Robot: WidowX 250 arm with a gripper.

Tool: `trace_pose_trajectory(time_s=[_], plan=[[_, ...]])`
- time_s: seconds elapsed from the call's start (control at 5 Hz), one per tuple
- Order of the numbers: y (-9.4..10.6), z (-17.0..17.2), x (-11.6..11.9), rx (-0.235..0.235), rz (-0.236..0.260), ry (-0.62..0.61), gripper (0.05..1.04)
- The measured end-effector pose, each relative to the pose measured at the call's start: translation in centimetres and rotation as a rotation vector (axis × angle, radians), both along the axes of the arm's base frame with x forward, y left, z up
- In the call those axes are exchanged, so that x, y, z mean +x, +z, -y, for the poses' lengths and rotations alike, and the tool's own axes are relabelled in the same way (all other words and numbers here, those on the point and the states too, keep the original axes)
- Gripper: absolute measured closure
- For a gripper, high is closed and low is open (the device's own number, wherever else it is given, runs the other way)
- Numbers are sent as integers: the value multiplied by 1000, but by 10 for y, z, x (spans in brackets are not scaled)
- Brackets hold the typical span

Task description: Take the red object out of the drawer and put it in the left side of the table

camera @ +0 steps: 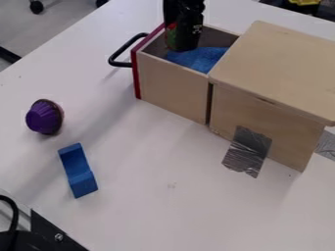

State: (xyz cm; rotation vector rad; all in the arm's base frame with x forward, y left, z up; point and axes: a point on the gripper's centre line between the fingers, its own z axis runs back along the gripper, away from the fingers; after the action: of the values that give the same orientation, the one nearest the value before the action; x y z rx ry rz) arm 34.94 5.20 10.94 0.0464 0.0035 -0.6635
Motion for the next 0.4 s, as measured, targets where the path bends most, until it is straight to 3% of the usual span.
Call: trace_pose_trajectory(time_s=[0.4], plan=[[-1, -1, -21, 5, -19, -22, 316]])
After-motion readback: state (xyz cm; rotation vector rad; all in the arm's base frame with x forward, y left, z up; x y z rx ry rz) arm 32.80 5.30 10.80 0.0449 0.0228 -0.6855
